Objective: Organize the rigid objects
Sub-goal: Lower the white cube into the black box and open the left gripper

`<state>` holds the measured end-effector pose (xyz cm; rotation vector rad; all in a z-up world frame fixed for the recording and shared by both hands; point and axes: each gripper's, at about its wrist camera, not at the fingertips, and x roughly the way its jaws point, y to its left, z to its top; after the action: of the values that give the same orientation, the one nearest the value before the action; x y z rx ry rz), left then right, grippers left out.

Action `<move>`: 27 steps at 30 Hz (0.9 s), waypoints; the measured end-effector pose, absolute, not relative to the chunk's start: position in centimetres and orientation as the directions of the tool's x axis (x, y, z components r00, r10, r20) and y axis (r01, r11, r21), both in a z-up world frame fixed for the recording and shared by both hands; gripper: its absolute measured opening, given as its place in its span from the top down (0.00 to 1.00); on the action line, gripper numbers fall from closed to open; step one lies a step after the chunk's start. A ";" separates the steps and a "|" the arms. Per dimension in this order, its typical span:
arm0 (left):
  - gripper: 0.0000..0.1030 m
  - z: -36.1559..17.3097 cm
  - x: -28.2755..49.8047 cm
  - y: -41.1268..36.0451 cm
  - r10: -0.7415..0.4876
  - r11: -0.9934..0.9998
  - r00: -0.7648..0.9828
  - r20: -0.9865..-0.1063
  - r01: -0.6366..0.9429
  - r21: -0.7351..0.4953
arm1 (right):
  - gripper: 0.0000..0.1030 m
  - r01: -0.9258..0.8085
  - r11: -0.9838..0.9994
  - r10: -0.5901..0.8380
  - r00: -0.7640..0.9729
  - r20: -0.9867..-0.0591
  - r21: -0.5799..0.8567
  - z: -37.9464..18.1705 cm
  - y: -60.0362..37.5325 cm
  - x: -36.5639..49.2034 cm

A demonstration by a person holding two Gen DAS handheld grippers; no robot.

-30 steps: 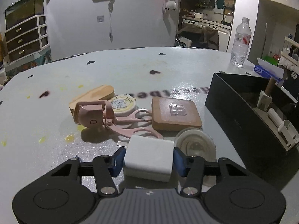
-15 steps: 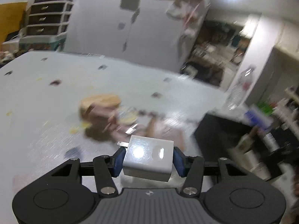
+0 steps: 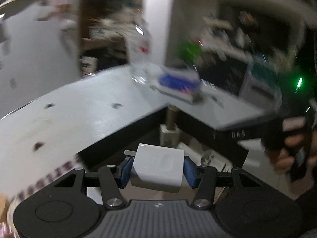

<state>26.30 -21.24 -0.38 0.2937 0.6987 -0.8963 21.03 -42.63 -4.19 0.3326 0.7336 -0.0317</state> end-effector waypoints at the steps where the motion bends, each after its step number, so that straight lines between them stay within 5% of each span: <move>1: 0.48 -0.9 26.8 -22.4 -0.603 0.574 0.396 -0.693 0.818 -0.031 | 0.91 0.145 0.947 0.086 0.745 -0.662 0.287 -4.2 -42.6 21.0; 17: 0.45 -5.2 29.5 -30.2 -0.517 0.265 0.195 -0.833 0.962 0.061 | 0.91 0.147 0.948 0.083 0.742 -0.665 0.282 -4.1 -42.5 21.0; 21: 0.26 -4.9 30.2 -30.1 -0.532 0.293 0.217 -0.818 0.954 0.062 | 0.91 0.151 0.946 0.083 0.742 -0.665 0.287 -4.1 -42.6 21.0; 27: 0.10 -4.0 30.0 -29.0 -0.538 0.333 0.233 -0.810 0.942 0.050 | 0.91 0.158 0.944 0.081 0.742 -0.665 0.291 -4.1 -42.7 21.1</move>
<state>29.97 -29.05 -4.01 0.6180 0.7893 -1.1098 21.07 -42.67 -4.11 0.3428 0.7369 -0.0426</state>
